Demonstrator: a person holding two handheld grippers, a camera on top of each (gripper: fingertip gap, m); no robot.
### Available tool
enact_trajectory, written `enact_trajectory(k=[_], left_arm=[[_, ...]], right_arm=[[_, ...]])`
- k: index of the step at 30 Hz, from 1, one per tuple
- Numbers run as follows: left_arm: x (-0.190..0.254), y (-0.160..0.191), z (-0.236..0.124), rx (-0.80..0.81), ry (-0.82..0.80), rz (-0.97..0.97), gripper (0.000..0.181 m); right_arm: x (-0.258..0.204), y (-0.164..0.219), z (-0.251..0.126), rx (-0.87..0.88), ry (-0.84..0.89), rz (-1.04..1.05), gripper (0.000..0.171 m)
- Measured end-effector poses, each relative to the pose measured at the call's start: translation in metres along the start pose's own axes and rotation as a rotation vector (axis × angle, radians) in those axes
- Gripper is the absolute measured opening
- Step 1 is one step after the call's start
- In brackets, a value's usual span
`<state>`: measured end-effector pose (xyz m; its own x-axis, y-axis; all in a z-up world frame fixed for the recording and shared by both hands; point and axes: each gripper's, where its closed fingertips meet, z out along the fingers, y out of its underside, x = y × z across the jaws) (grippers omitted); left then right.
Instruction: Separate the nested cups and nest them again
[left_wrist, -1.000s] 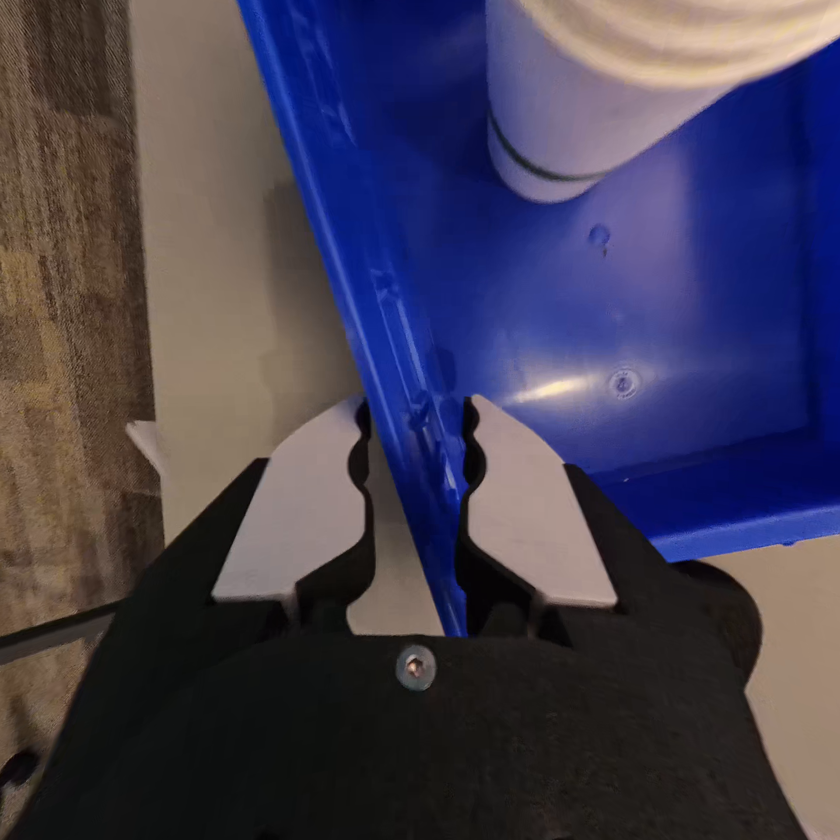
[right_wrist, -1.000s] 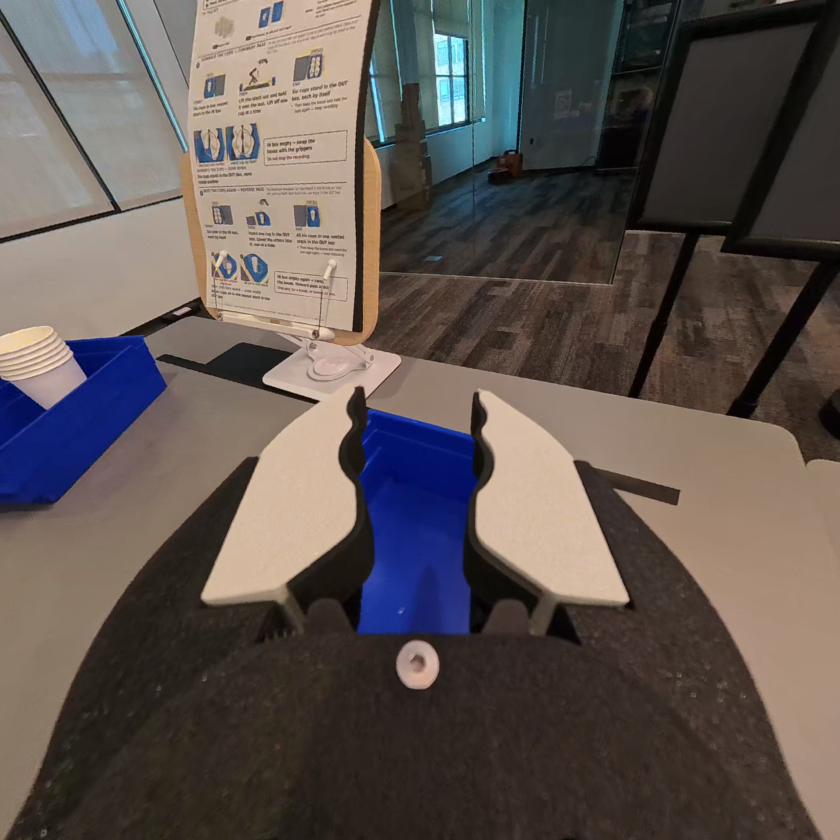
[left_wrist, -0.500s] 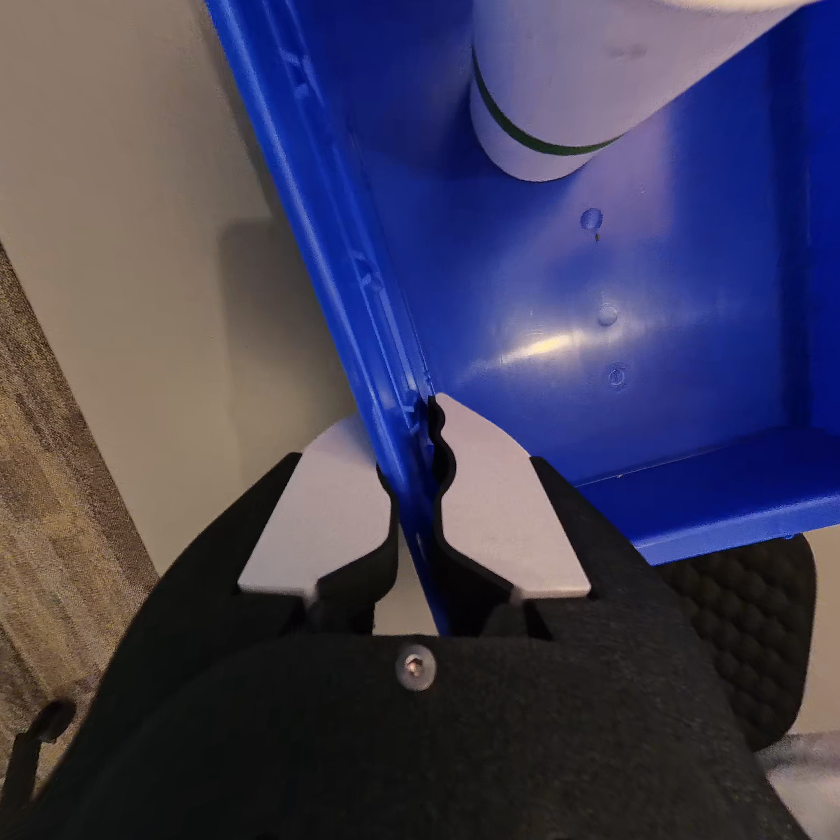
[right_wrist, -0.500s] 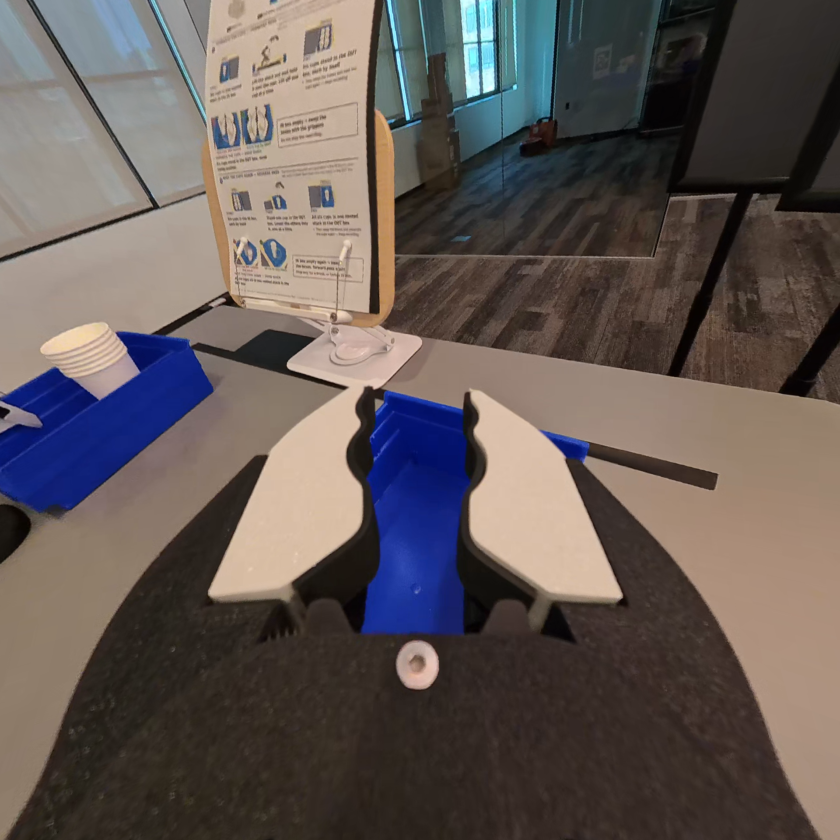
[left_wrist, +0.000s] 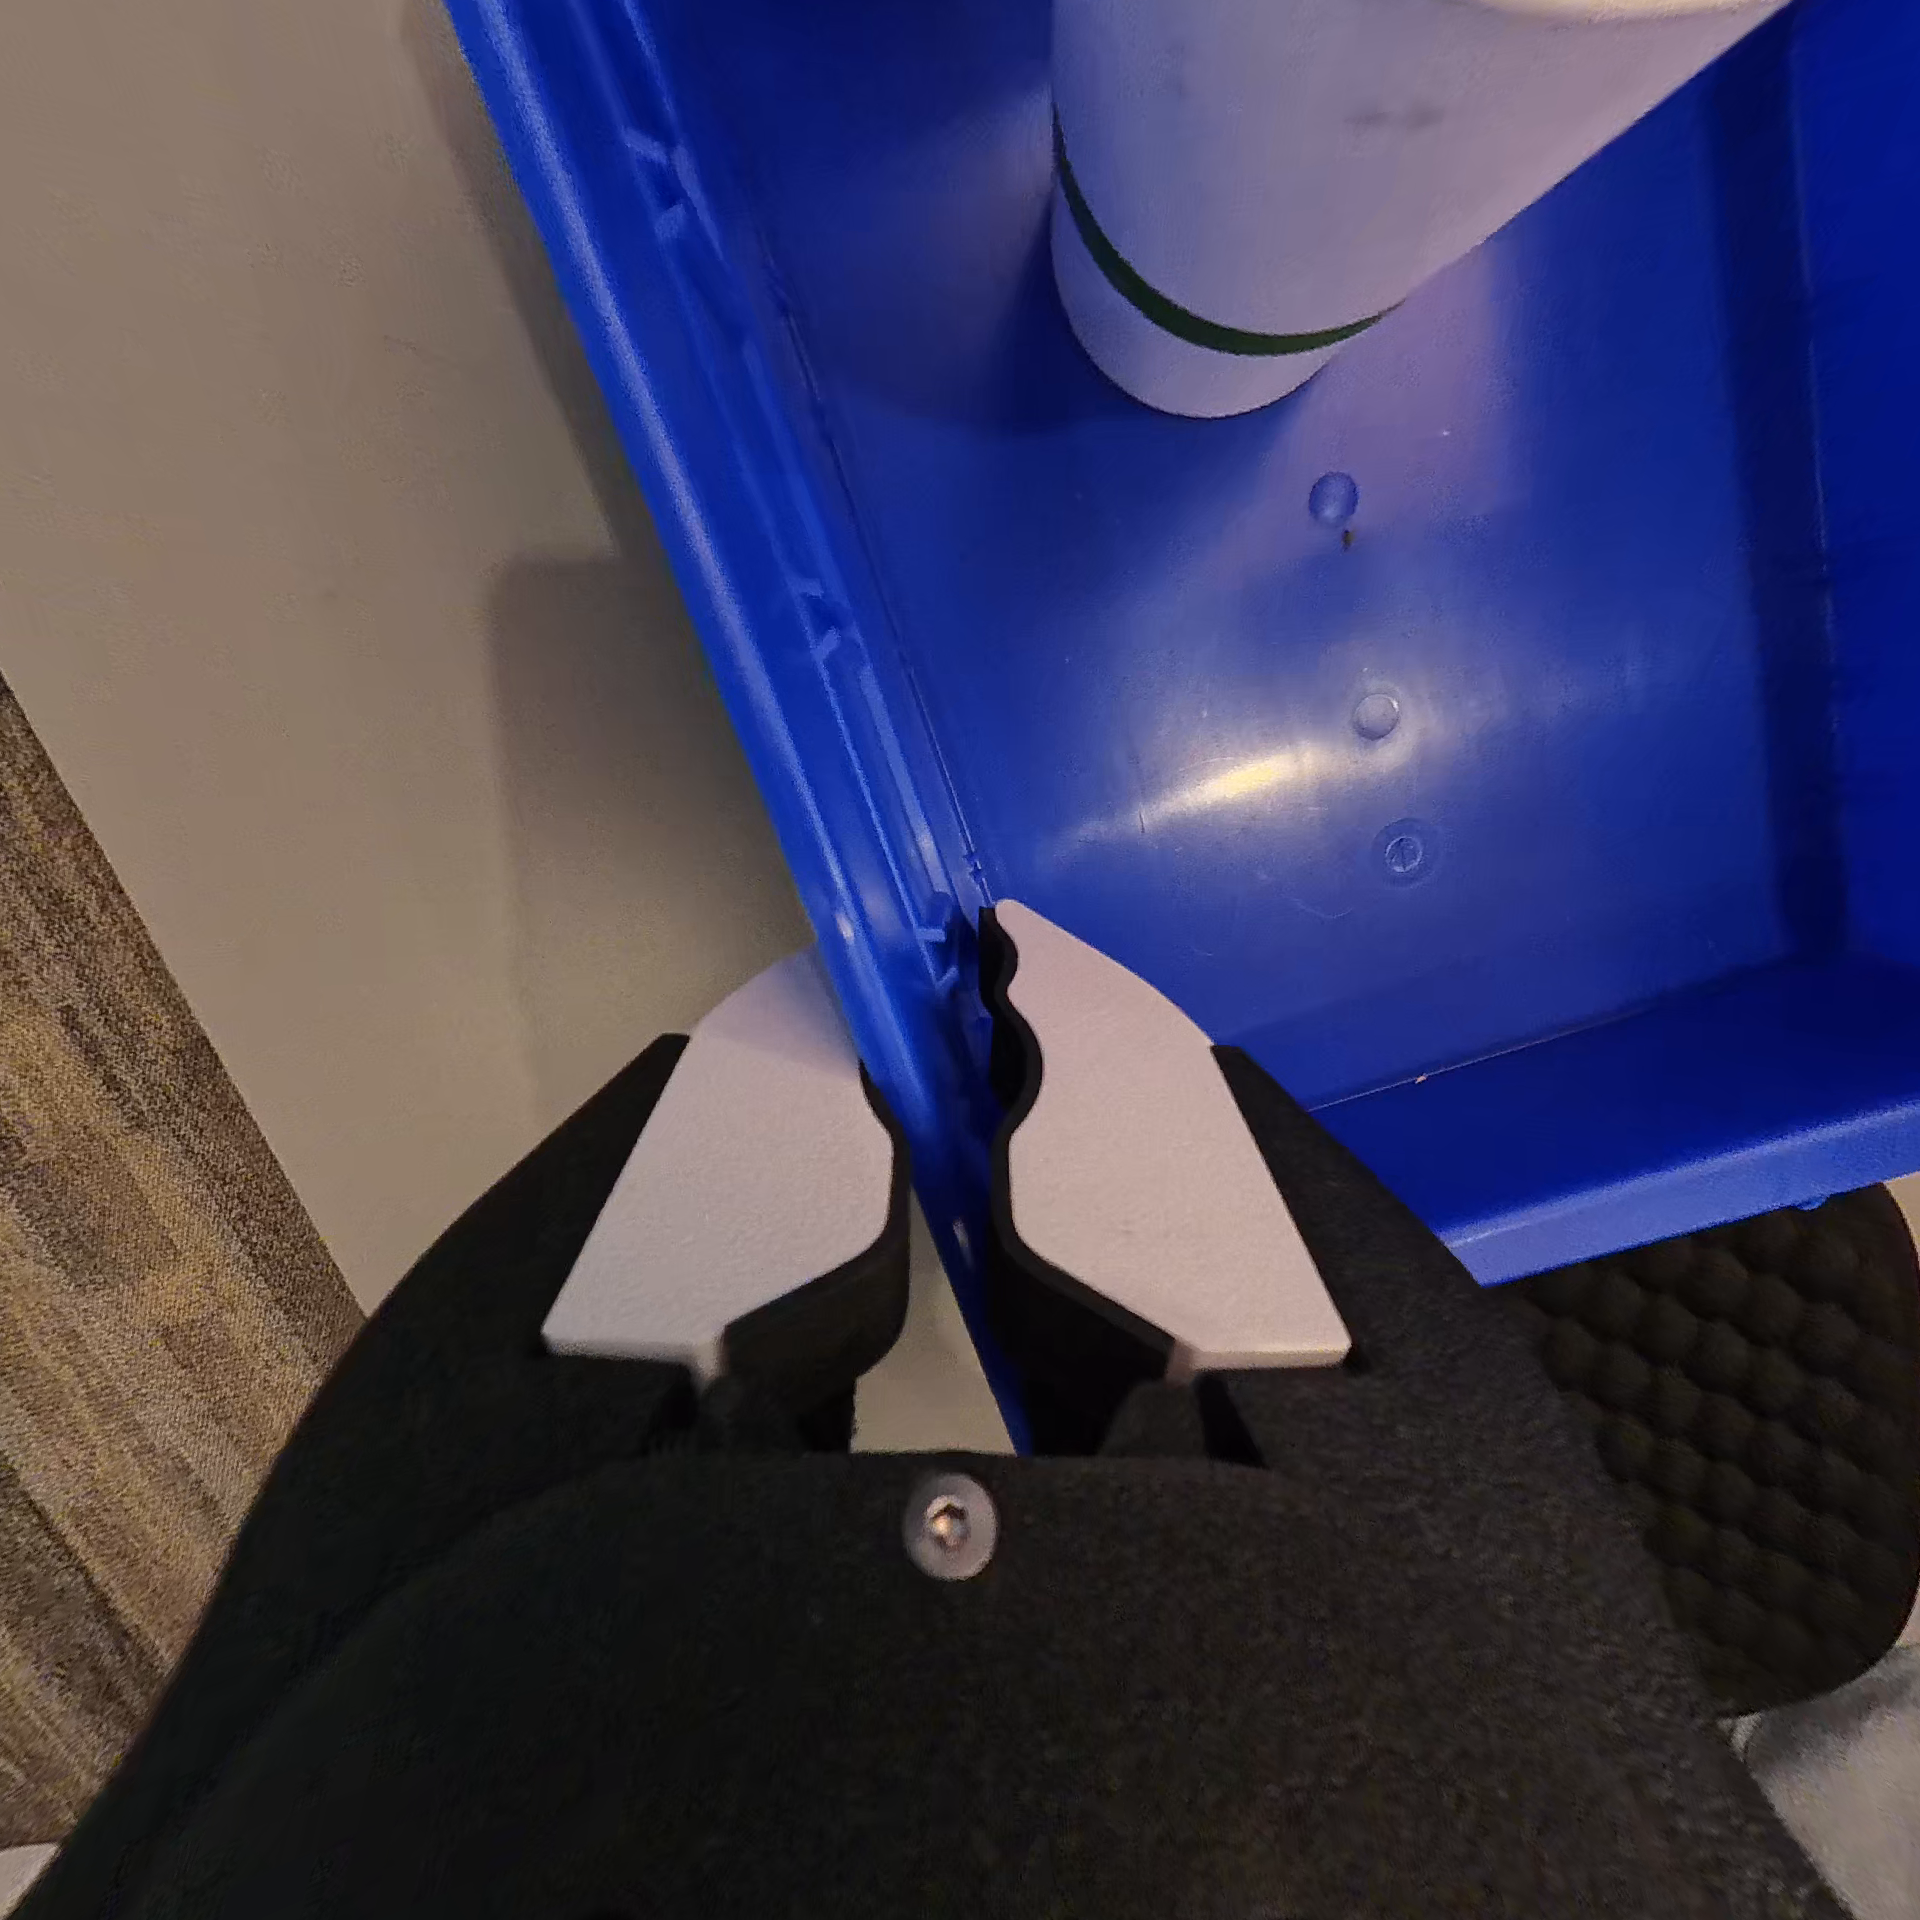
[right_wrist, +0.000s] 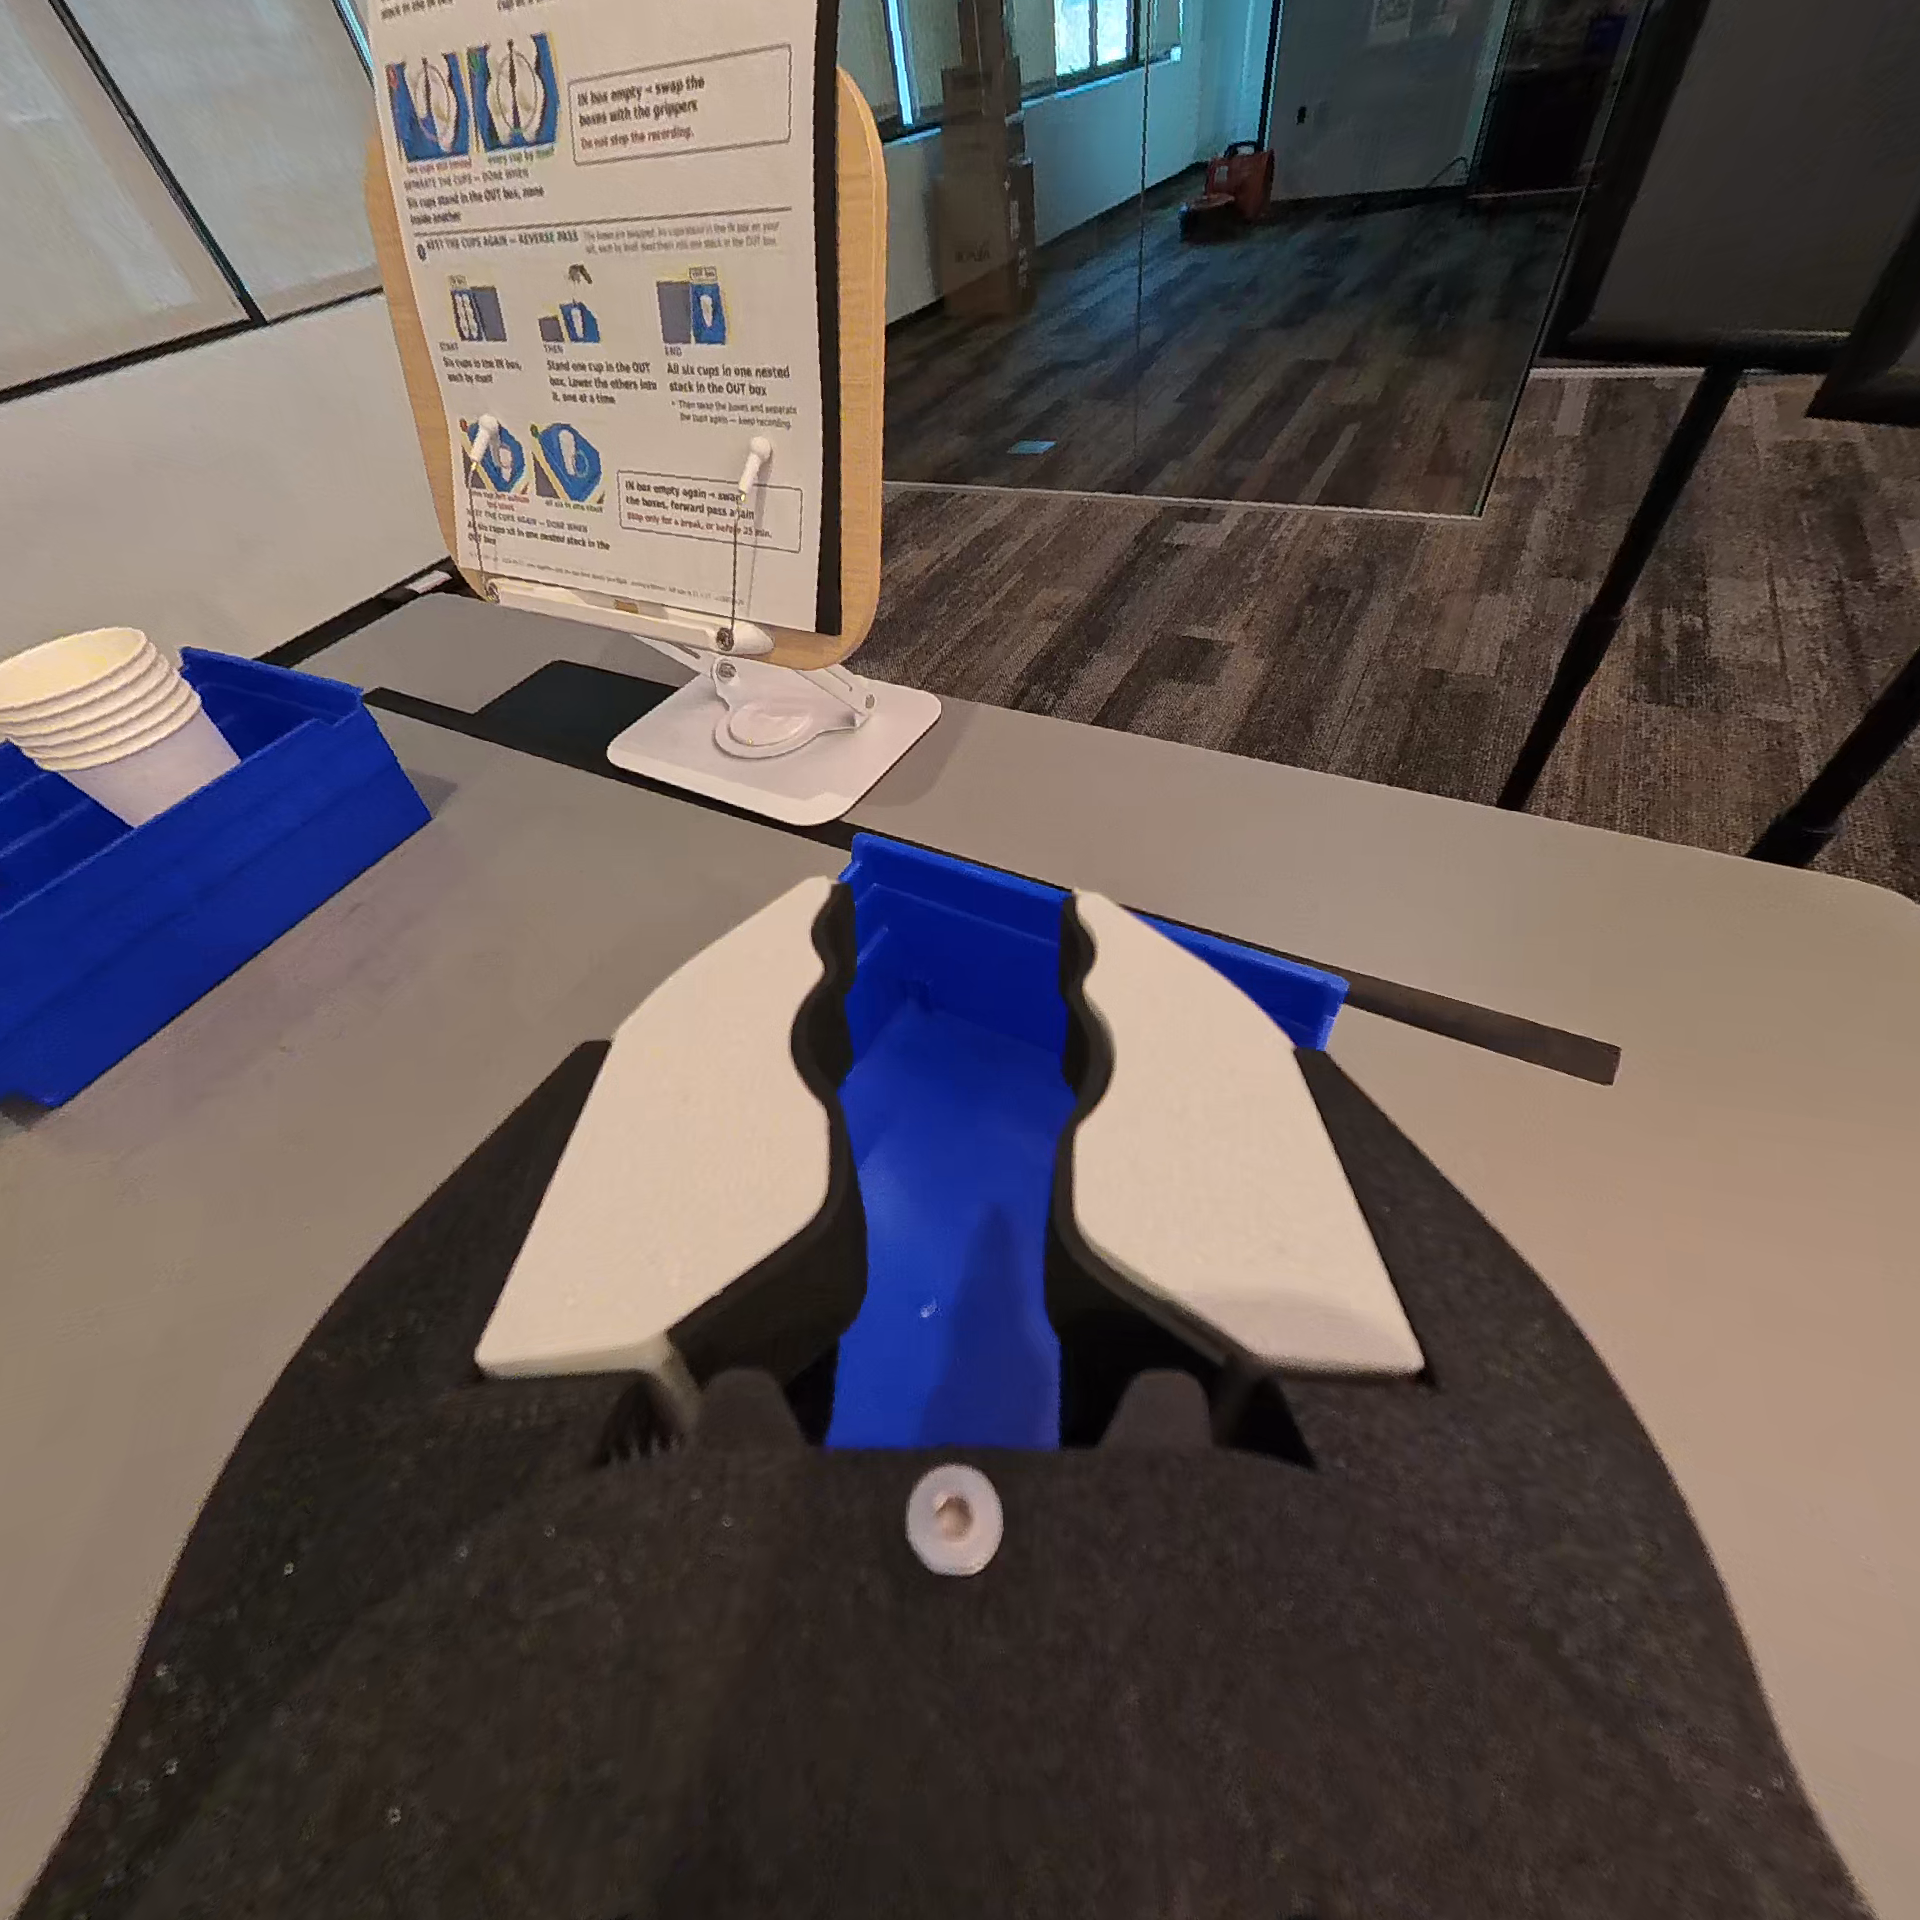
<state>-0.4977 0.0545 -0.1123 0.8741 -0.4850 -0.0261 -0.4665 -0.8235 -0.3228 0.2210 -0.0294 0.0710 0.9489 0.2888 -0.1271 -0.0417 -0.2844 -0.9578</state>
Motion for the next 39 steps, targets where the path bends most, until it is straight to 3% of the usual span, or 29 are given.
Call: enact_trajectory(k=[3,5,7,9,12,15,21,29,33,39], left_arm=[[-0.002,-0.002,-0.002,0.037,-0.015,0.008,0.012],[-0.011,-0.012,-0.010,0.135,-0.056,-0.006,0.038],[-0.015,-0.028,-0.031,0.286,-0.053,-0.044,0.046],[-0.014,-0.046,-0.060,0.458,-0.057,-0.065,0.065],[0.014,-0.066,-0.105,0.705,-0.026,-0.036,0.083],[0.052,-0.075,-0.121,0.849,-0.034,-0.005,0.096],[0.102,-0.088,-0.094,0.866,-0.148,0.044,0.088],[0.067,-0.102,-0.038,0.733,-0.302,-0.130,0.105],[0.056,-0.116,-0.021,0.725,-0.323,-0.167,0.114],[0.044,-0.128,0.004,0.722,-0.282,-0.228,0.114]], right_arm=[[0.001,0.006,0.003,-0.032,0.008,-0.005,0.038],[0.003,0.008,0.004,-0.048,0.022,-0.011,0.039],[0.003,0.009,0.004,-0.058,0.031,-0.020,0.040],[0.003,0.007,0.004,-0.055,0.038,-0.030,0.040],[0.001,0.004,0.004,-0.043,0.042,-0.036,0.040],[-0.001,0.002,0.006,-0.042,0.045,-0.047,0.040],[-0.010,0.004,0.014,-0.073,0.045,-0.086,0.040],[-0.019,0.007,0.022,-0.111,0.046,-0.160,0.041],[-0.019,0.007,0.022,-0.112,0.046,-0.175,0.042],[-0.013,0.008,0.018,-0.104,0.046,-0.161,0.043]])
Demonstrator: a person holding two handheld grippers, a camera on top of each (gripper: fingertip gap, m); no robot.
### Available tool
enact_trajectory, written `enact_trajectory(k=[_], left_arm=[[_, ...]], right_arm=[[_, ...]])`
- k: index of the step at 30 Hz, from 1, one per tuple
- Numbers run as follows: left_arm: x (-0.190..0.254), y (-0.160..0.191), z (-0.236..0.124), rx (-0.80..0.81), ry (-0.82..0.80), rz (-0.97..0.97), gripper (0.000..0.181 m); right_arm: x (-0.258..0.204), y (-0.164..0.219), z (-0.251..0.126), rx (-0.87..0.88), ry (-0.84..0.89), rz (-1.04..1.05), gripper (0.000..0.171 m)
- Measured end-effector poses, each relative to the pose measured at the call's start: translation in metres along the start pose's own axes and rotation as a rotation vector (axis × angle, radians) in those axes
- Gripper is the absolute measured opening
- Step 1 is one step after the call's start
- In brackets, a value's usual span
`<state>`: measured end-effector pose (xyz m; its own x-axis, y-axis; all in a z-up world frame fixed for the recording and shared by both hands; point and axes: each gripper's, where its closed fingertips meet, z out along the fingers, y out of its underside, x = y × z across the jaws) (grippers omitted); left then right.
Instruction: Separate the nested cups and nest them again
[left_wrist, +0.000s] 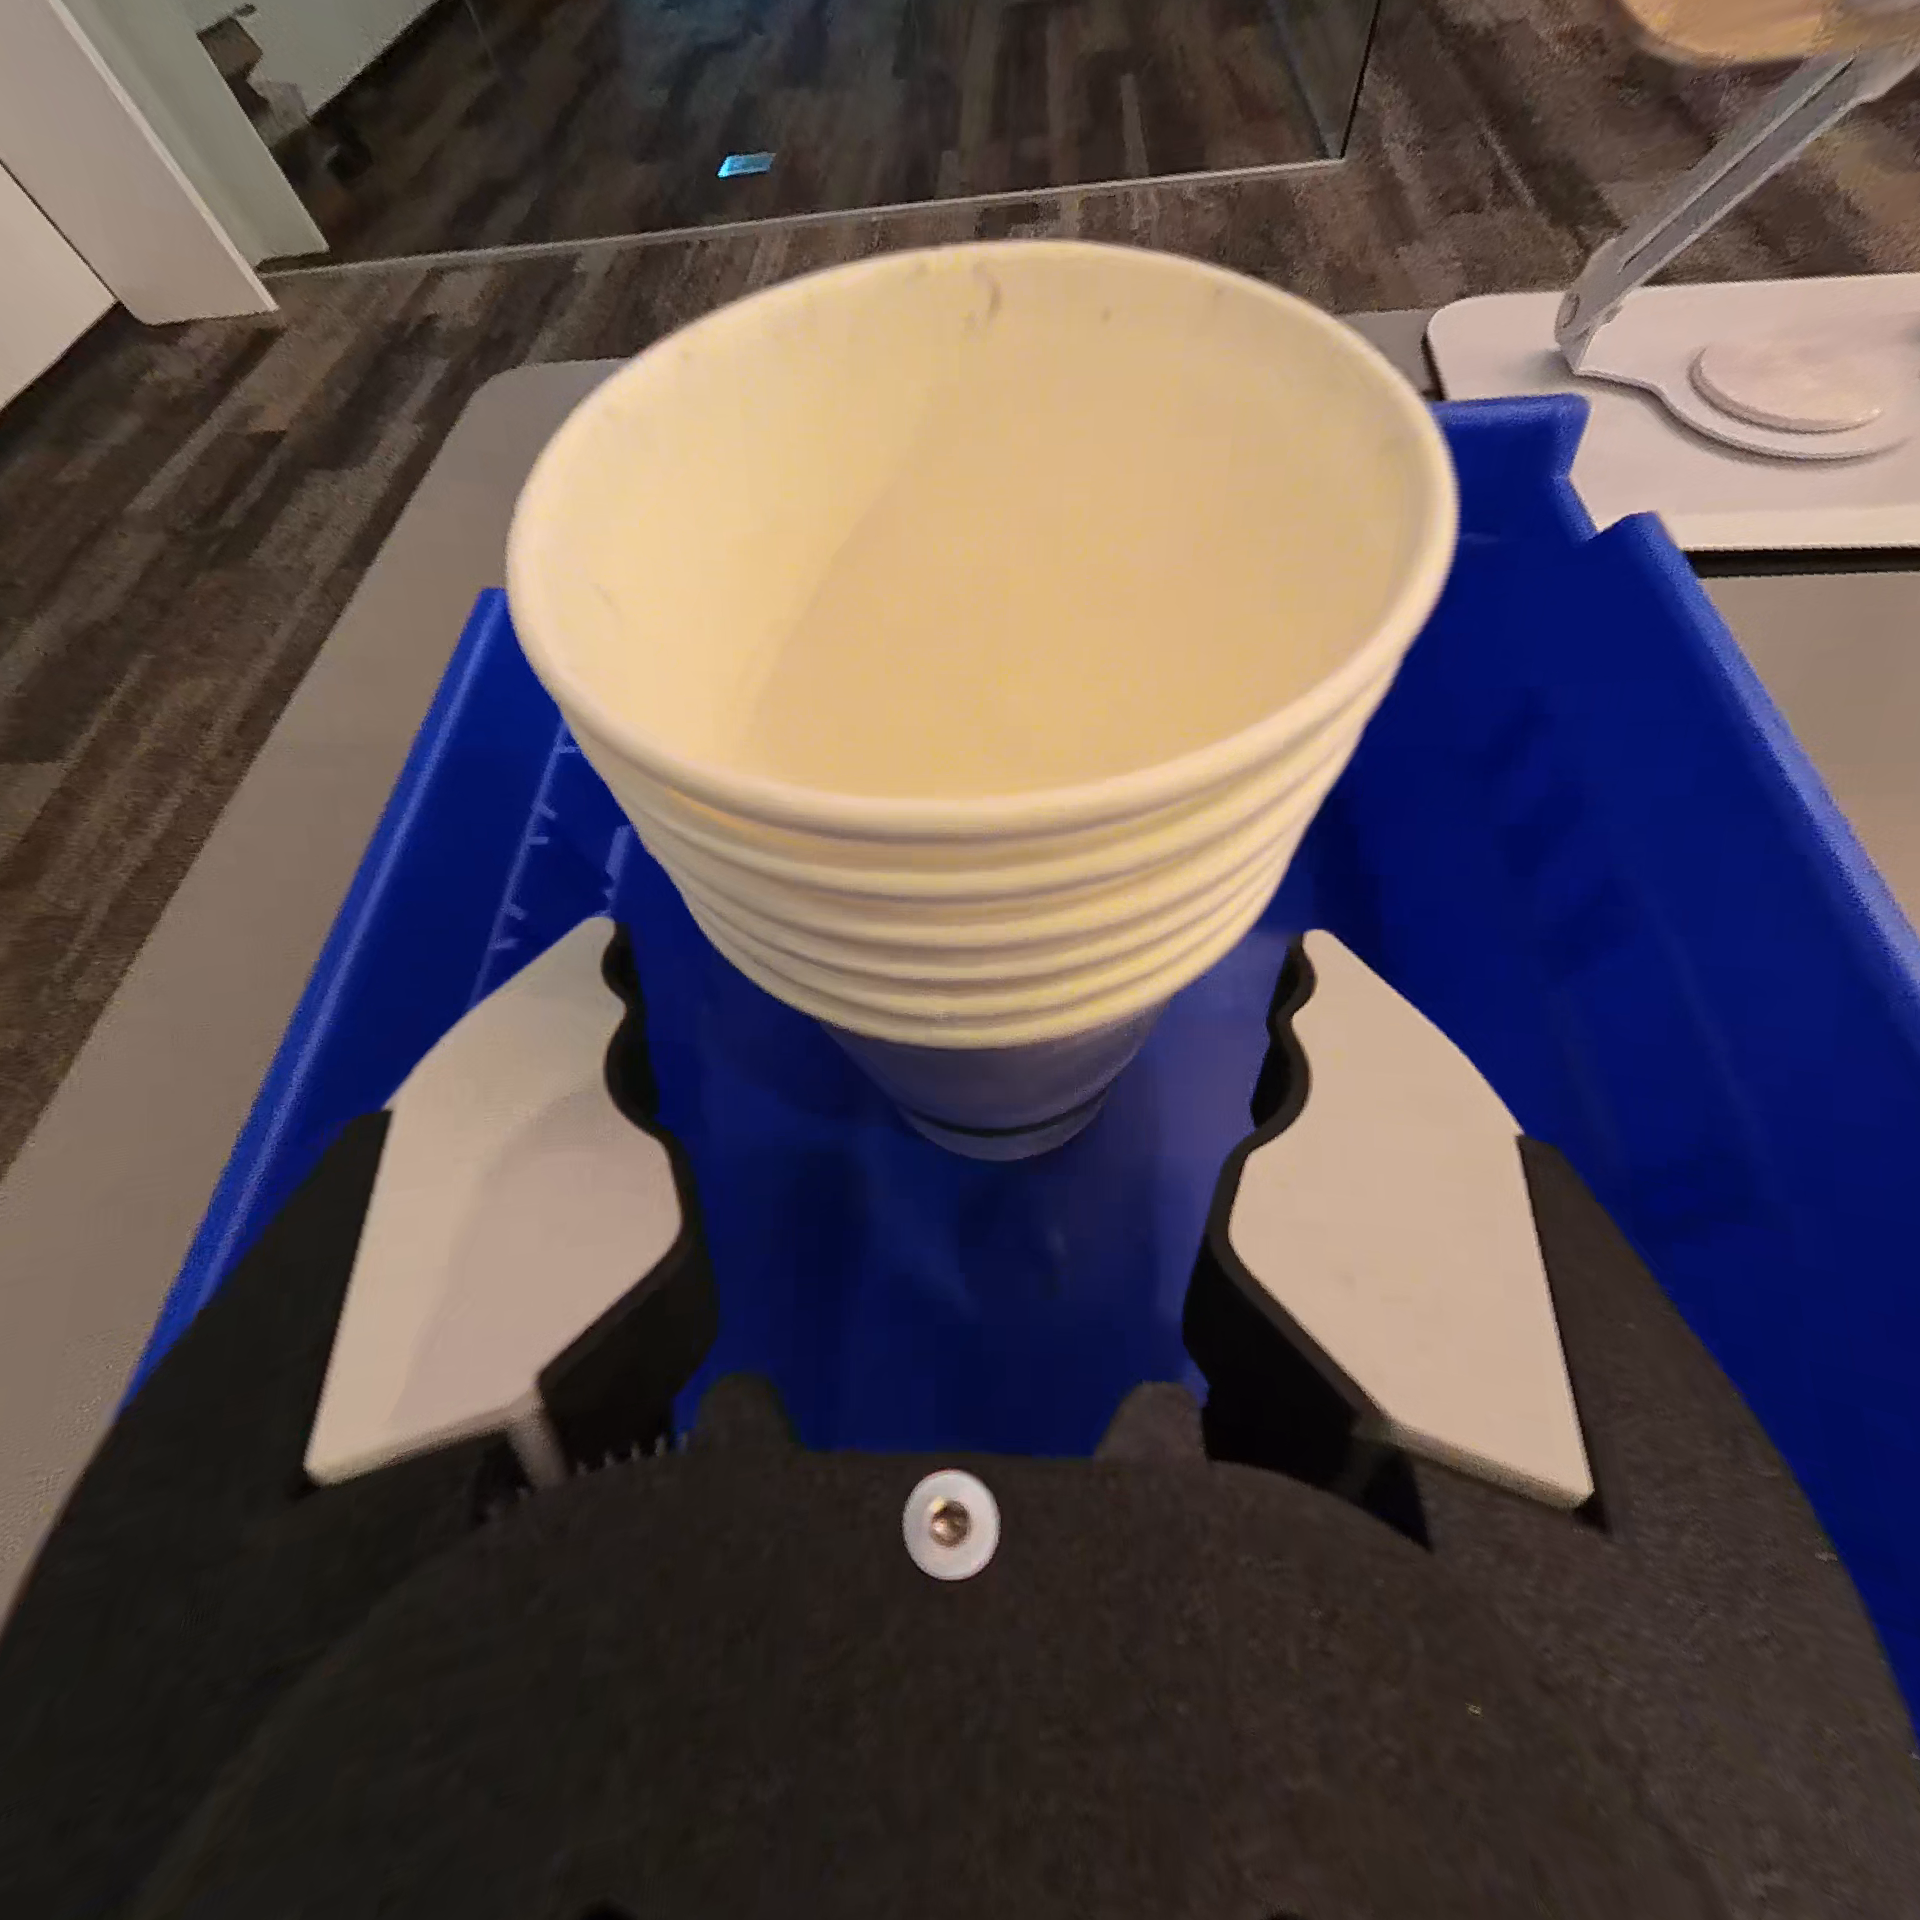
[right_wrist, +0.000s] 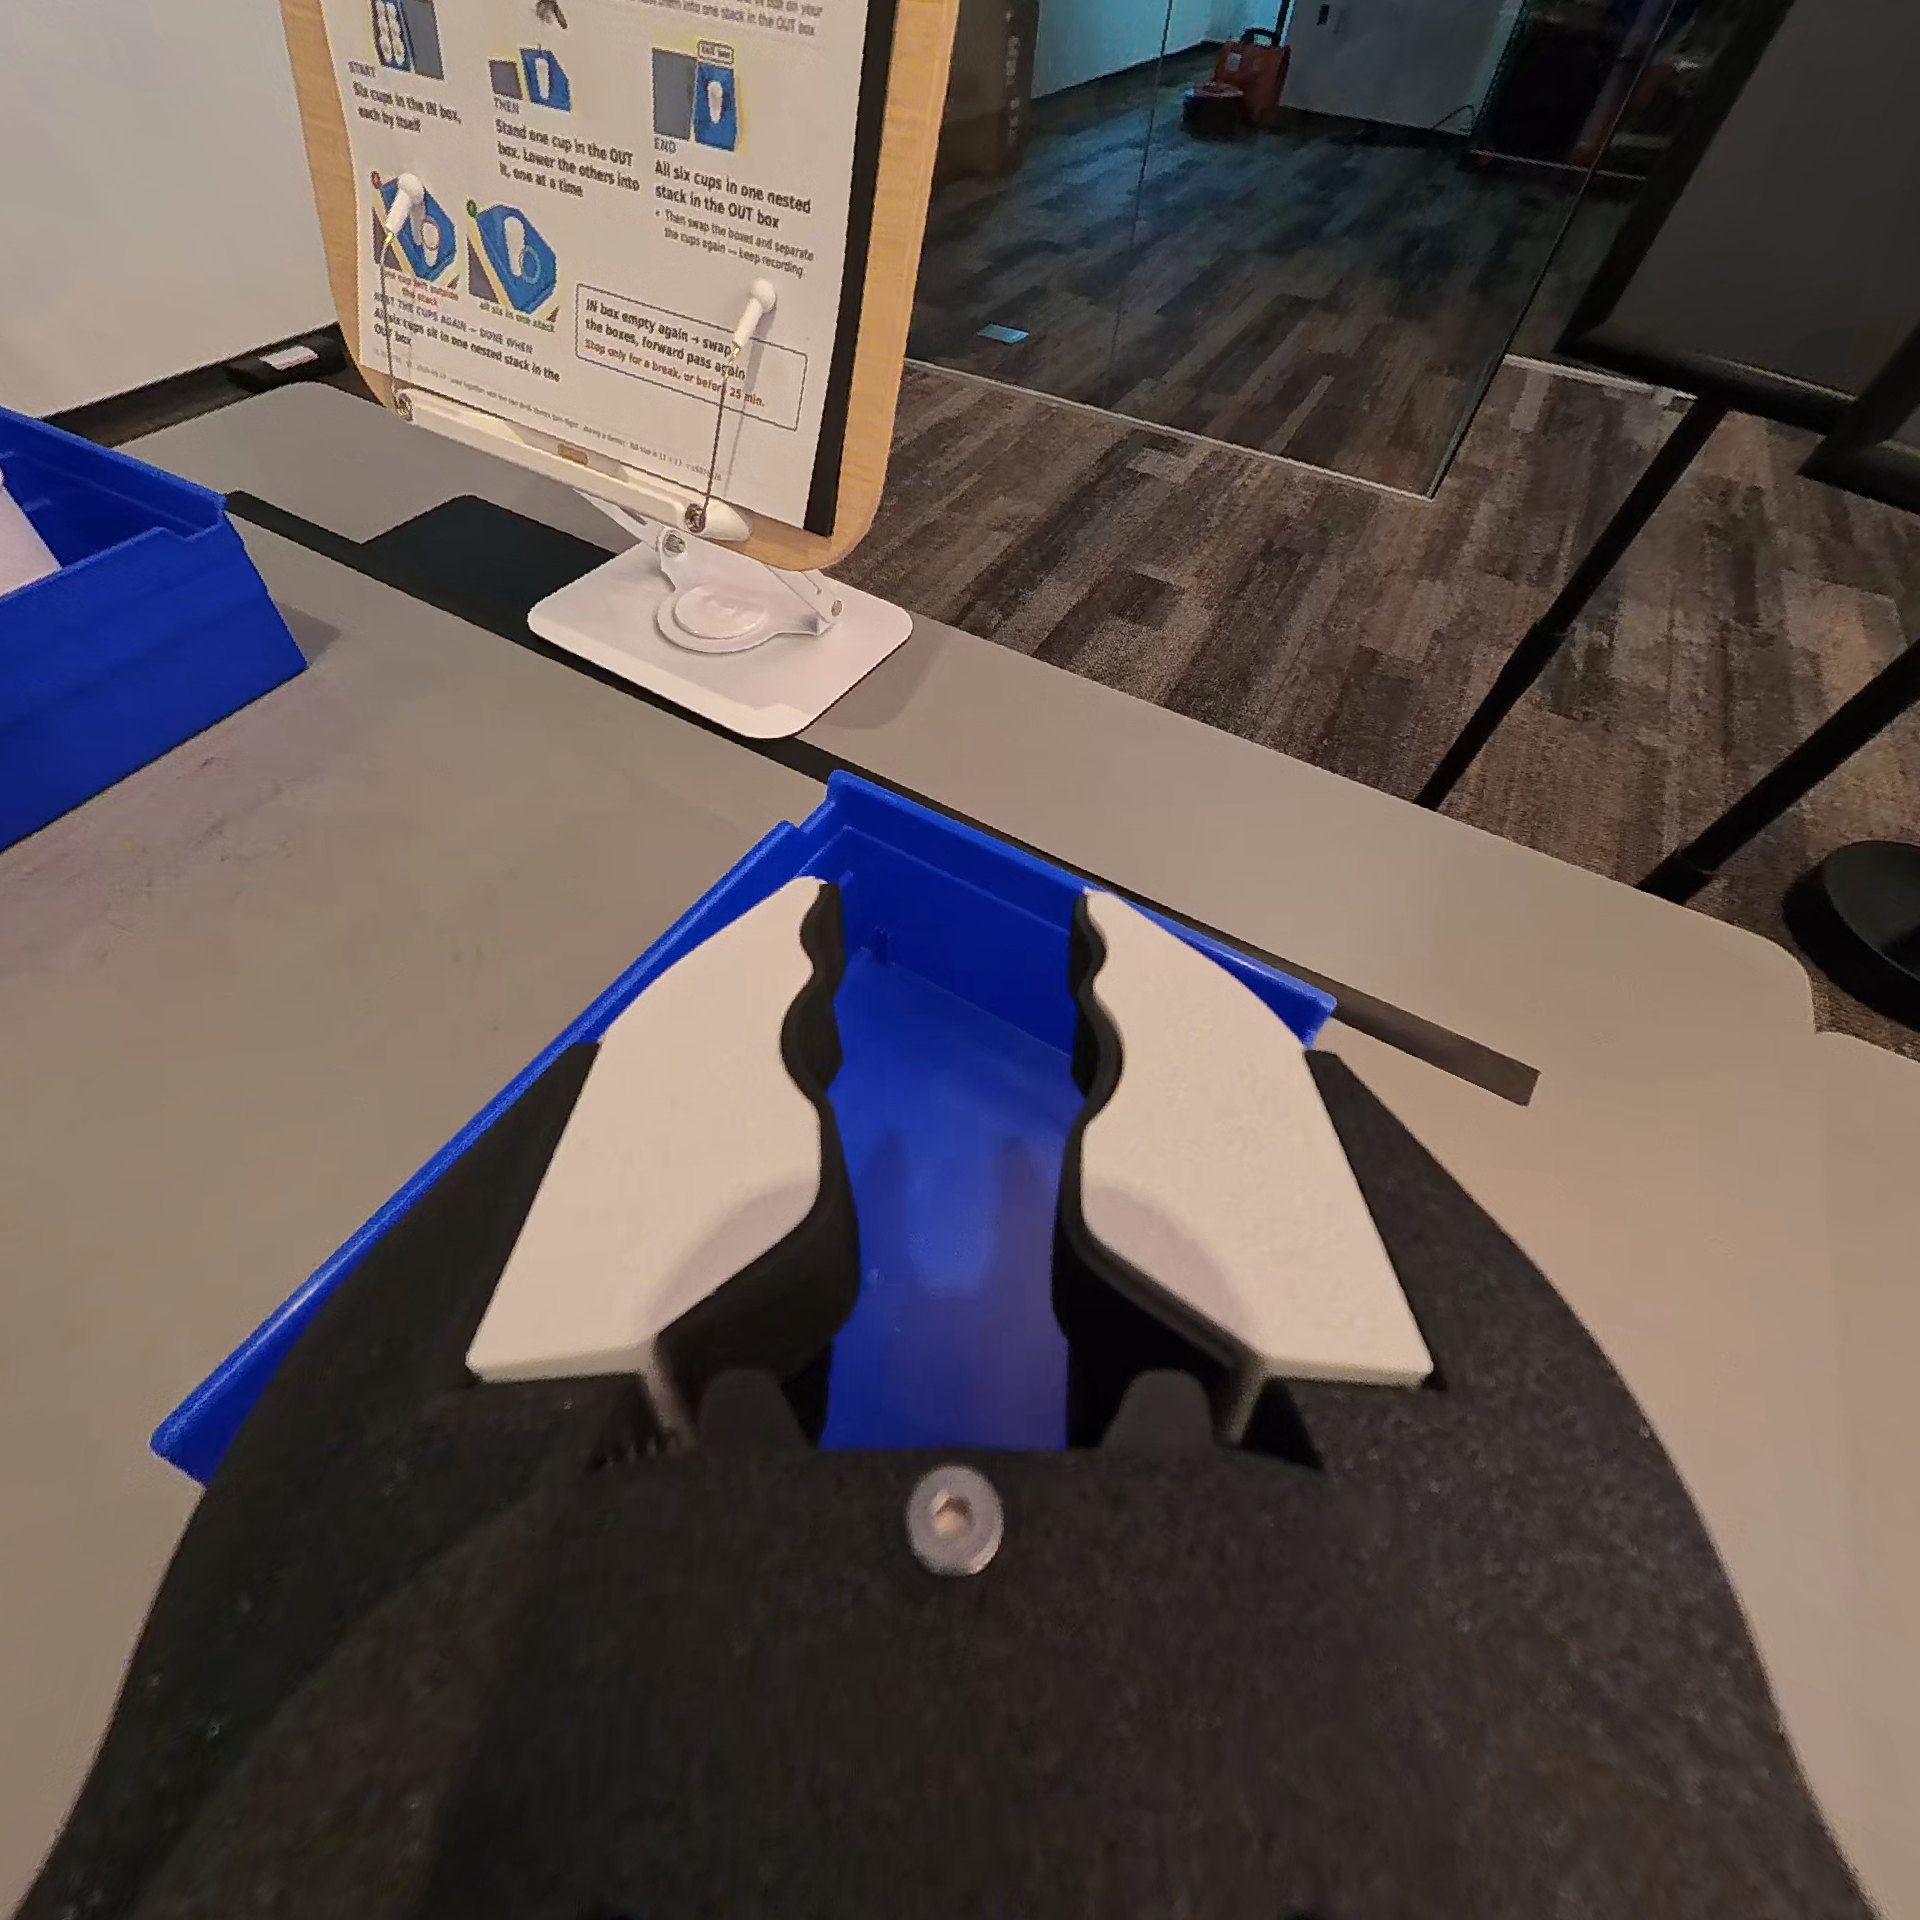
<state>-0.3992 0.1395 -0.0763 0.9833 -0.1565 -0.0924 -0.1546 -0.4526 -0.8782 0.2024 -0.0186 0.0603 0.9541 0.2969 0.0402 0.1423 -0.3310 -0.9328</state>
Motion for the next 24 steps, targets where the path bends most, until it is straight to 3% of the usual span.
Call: enact_trajectory(k=[24], left_arm=[[0.010,-0.002,0.029,0.061,0.099,-0.089,0.106]], right_arm=[[0.015,0.015,0.000,-0.031,0.008,0.040,0.041]])
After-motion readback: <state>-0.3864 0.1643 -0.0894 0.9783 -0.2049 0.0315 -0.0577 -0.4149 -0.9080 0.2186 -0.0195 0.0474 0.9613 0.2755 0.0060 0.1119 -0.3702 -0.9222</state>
